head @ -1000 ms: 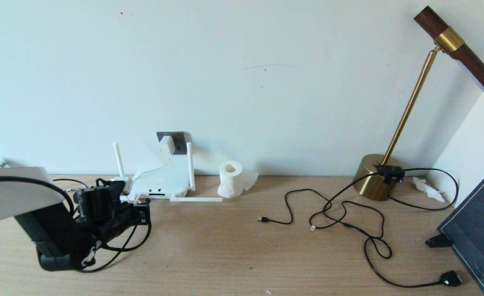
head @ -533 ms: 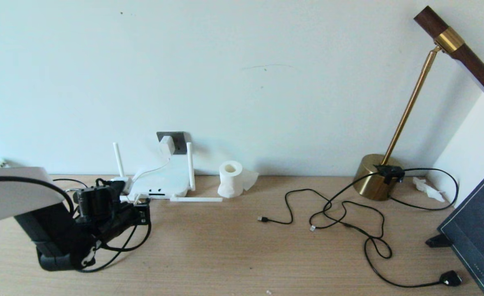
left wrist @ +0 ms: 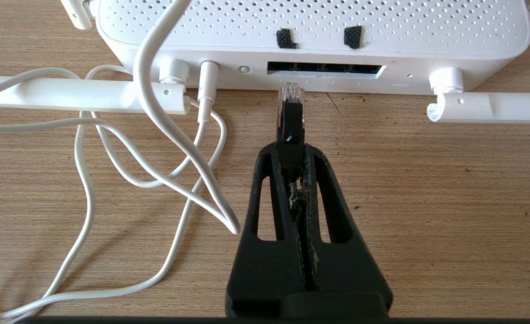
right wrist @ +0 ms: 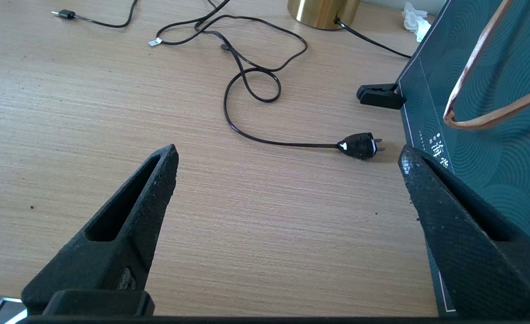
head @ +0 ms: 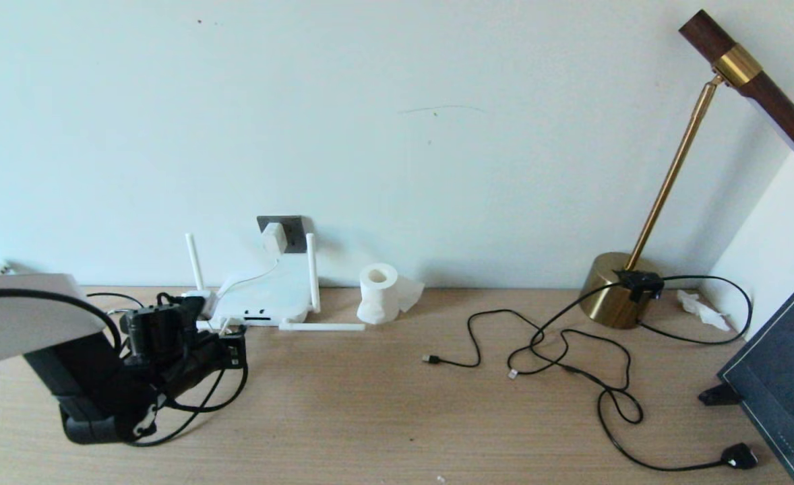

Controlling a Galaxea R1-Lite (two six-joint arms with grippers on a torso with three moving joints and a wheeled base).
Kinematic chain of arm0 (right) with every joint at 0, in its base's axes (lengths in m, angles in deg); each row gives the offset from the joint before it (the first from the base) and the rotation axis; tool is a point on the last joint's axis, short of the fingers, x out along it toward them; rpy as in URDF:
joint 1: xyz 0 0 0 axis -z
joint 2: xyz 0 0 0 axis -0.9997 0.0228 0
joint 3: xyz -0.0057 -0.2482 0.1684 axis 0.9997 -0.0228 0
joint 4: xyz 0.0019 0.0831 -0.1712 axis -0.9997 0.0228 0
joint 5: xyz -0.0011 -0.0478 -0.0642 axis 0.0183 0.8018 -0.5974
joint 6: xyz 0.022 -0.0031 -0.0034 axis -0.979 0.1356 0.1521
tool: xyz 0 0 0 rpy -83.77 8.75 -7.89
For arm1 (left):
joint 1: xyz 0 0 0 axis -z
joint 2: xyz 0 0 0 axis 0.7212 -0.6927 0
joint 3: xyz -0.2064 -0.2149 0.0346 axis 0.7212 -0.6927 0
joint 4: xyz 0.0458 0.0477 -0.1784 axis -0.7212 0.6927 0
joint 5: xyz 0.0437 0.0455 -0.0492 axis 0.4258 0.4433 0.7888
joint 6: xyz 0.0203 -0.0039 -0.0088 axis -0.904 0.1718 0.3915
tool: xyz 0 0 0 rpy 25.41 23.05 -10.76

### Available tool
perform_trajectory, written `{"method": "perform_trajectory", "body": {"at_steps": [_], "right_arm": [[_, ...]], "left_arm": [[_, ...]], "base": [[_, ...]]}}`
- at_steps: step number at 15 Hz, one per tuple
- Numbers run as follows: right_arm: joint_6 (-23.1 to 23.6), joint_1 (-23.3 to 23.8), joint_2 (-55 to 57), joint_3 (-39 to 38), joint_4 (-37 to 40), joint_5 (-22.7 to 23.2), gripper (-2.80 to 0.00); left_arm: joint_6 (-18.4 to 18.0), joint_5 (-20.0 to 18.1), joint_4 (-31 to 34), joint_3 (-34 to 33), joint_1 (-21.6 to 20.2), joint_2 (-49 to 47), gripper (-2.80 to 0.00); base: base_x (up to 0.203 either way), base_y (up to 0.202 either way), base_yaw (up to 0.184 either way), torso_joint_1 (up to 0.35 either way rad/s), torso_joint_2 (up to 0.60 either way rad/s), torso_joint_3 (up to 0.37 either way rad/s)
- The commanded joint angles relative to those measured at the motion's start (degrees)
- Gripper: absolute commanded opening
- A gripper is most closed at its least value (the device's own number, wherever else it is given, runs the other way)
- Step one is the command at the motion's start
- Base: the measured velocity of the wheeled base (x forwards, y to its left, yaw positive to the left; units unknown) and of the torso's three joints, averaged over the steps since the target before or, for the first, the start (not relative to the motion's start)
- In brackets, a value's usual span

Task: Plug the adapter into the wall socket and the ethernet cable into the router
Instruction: Plug cable into router interface

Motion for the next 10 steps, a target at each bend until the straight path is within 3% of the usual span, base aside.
{"method": "perform_trajectory", "body": {"at_steps": [1,10], "right_arm": [[0.0,0.0,0.1,0.0,0.1,0.0,0.0],[0.1,0.0,0.1,0.0,0.1,0.0,0.0]], "left_arm": [[0.0,0.0,-0.4,0.1,0.0,-0.4,-2.8],[0.1,0.0,-0.5,0.4,0.0,-0.9,-2.8]], "base": [[0.0,0.0,0.0,0.0,0.0,0.0],[0.0,0.0,0.0,0.0,0.0,0.0]]}}
